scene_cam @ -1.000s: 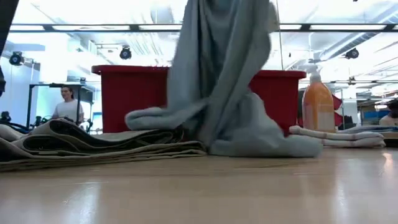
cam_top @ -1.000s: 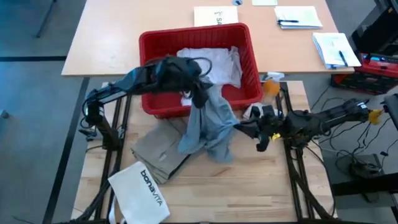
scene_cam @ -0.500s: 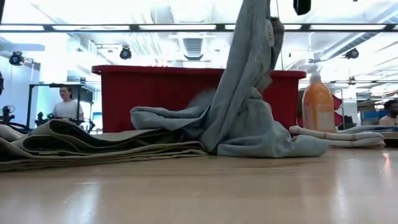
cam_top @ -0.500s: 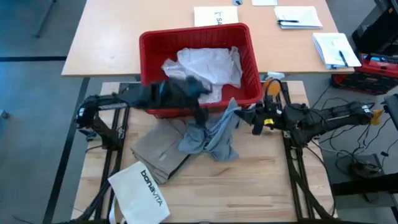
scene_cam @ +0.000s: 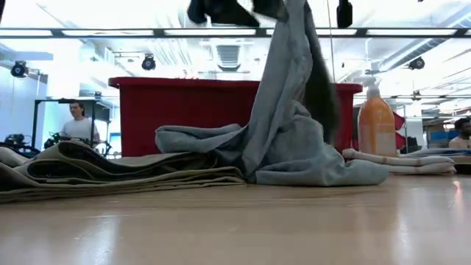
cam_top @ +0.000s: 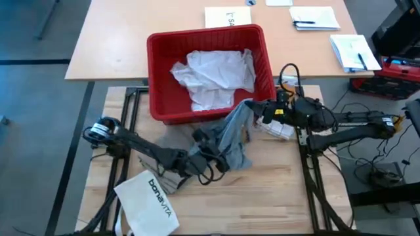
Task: Fold laundry
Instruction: Fold the gray shirt
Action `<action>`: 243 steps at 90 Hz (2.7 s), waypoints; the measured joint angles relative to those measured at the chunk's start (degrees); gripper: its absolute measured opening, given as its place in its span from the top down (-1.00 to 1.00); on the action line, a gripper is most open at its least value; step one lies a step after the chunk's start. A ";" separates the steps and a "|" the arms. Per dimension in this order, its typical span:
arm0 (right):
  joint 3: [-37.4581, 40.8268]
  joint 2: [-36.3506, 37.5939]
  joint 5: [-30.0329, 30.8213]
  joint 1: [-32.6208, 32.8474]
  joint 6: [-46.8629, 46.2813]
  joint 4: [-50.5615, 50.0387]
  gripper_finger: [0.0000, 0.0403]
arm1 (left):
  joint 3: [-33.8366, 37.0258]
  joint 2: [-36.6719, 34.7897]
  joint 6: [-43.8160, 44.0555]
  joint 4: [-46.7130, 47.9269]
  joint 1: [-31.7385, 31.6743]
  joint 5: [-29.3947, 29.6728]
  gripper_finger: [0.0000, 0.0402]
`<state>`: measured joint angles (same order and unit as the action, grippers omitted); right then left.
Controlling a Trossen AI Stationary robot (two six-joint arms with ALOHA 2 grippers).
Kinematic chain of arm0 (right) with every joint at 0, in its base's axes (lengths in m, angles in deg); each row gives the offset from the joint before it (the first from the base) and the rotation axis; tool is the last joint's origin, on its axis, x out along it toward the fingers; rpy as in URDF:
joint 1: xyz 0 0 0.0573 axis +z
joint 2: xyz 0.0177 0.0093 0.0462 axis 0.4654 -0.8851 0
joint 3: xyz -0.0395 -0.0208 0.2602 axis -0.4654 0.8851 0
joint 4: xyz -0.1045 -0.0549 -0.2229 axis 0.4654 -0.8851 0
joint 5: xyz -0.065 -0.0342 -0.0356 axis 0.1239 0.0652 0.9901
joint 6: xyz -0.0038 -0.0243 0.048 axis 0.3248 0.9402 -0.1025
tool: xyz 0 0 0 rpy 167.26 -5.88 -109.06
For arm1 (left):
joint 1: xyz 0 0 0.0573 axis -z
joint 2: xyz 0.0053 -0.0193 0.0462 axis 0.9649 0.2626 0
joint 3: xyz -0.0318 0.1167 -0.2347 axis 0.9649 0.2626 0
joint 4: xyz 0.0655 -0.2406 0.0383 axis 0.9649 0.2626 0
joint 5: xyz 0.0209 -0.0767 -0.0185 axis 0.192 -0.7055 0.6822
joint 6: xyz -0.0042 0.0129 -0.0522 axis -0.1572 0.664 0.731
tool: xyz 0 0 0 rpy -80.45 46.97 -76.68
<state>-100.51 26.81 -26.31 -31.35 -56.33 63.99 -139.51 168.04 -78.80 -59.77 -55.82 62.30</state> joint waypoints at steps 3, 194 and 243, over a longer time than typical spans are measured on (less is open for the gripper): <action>0.00 -0.28 -0.20 -0.22 -0.46 -0.03 1.00 | -0.52 1.37 -0.10 0.47 -0.10 -0.19 -0.40; -0.05 -1.01 -3.59 -1.69 -0.36 1.63 1.00 | -19.35 16.37 -1.00 25.89 -6.61 14.60 -0.59; -0.13 1.89 -3.10 -1.69 -0.34 -4.99 1.00 | -19.45 9.02 1.78 28.94 -5.68 8.33 0.99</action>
<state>-100.64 28.70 -29.40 -33.04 -56.67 59.00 -158.96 177.06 -77.01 -30.84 -61.51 70.62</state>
